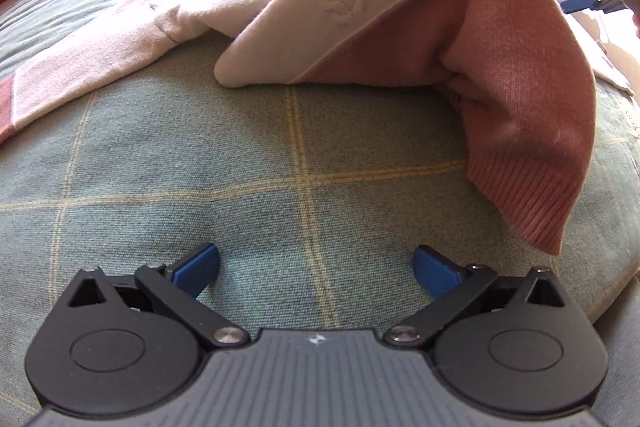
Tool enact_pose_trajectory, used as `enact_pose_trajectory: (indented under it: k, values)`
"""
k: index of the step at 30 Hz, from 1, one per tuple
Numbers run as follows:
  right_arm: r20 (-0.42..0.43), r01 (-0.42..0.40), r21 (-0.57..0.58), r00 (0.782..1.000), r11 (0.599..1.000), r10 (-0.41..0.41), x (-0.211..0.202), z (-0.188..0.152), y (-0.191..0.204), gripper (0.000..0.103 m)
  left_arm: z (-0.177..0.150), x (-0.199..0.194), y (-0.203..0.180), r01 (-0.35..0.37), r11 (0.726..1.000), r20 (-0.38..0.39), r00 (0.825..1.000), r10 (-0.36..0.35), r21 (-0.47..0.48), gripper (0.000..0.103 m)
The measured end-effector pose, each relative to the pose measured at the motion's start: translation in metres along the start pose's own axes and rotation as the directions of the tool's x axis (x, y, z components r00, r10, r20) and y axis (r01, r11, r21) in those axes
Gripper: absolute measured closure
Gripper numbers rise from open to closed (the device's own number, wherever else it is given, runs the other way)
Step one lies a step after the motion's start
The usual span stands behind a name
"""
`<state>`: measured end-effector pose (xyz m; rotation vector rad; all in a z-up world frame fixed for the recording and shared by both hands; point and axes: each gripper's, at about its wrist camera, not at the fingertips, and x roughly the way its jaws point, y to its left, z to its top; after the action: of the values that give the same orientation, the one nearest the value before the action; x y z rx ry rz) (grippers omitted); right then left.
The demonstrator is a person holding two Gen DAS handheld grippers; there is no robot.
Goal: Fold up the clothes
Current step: 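Move the open right gripper to the pink hem of the sweater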
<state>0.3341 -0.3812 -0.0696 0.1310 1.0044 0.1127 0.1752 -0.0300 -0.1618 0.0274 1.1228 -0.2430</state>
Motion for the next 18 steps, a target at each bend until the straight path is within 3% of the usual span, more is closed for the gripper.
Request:
enact_pose_trajectory:
  k: [8, 13, 18]
  values:
    - [0.026, -0.161, -0.194, 0.985, 0.968, 0.169, -0.08, -0.039, 0.085, 0.039, -0.002, -0.003, 0.001, 0.008, 0.999, -0.007, 1.0, -0.008, 0.04, 0.001]
    - [-0.004, -0.224, -0.31, 0.972, 0.924, 0.234, -0.091, -0.059, 0.148, 0.039, -0.011, -0.035, 0.003, -0.044, 0.996, 0.046, 0.998, 0.041, 0.072, 0.001]
    - [-0.066, -0.317, -0.407, 0.946, 0.857, 0.319, -0.084, -0.073, 0.21, 0.039, -0.021, -0.067, 0.009, -0.079, 0.992, 0.12, 0.99, 0.067, 0.094, 0.001]
